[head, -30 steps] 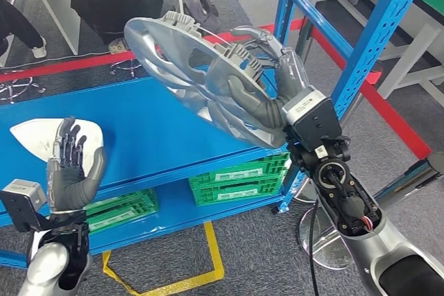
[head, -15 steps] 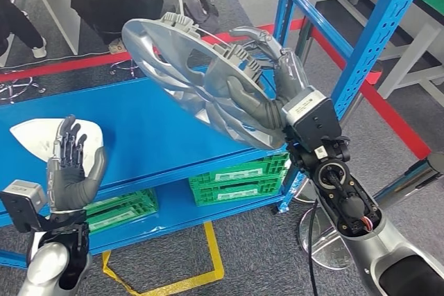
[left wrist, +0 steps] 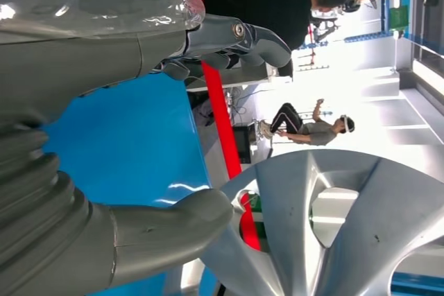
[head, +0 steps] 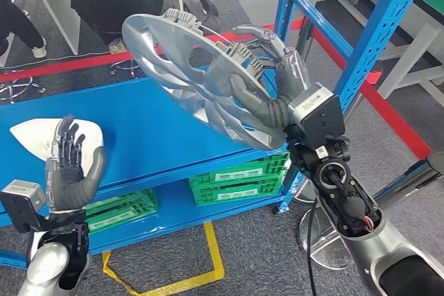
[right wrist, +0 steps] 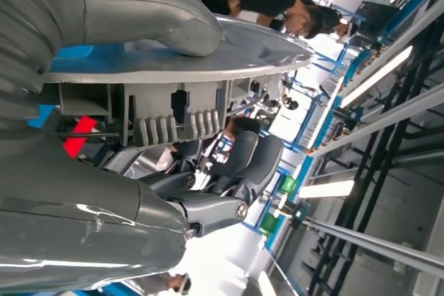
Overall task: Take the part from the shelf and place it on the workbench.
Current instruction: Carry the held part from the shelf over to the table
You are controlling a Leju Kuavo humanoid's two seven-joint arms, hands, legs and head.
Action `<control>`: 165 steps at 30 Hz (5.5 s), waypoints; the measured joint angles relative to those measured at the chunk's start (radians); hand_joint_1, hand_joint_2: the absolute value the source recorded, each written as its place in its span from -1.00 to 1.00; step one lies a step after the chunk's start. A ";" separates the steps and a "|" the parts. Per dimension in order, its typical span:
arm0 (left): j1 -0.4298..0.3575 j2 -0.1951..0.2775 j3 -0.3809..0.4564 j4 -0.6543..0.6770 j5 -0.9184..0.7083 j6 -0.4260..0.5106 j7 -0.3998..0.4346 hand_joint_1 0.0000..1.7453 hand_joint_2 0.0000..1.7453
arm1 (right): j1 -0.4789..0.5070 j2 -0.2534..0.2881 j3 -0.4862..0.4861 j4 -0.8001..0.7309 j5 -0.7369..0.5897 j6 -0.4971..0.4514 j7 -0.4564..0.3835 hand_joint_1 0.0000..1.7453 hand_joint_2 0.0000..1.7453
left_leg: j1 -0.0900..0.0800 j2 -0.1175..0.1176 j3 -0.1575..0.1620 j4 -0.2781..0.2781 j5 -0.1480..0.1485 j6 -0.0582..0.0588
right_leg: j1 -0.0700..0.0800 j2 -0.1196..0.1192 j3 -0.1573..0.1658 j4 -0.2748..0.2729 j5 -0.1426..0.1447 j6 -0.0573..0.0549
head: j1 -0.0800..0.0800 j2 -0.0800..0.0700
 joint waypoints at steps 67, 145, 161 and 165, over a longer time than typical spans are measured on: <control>0.001 -0.006 0.024 -0.020 -0.001 -0.006 0.000 -1.00 1.00 | 0.013 0.004 -0.008 0.002 -0.023 0.028 0.008 1.00 1.00 | -0.007 -0.117 -0.035 0.031 -0.001 -0.009 | -0.013 0.028 -0.055 0.046 0.016 -0.002 | 0.015 0.000; -0.028 -0.018 0.024 -0.021 -0.001 -0.015 -0.018 -1.00 1.00 | 0.040 0.011 -0.007 -0.036 -0.114 0.078 0.015 1.00 1.00 | -0.008 0.025 -0.014 0.008 0.003 0.020 | -0.003 -0.083 -0.049 0.069 -0.024 0.019 | 0.001 0.000; -0.024 -0.024 0.024 -0.038 -0.033 0.034 -0.013 -1.00 1.00 | 0.052 0.011 -0.023 -0.039 -0.097 0.089 0.025 1.00 1.00 | -0.008 -0.065 -0.060 0.090 -0.042 -0.011 | -0.016 0.009 -0.048 0.007 0.050 -0.011 | 0.023 0.000; -0.015 -0.024 0.024 -0.045 -0.037 0.041 -0.005 -1.00 1.00 | 0.054 0.011 -0.024 -0.038 -0.097 0.089 0.023 1.00 1.00 | 0.001 -0.002 -0.178 0.321 -0.128 -0.028 | -0.012 -0.045 -0.047 0.006 0.047 -0.015 | 0.003 0.000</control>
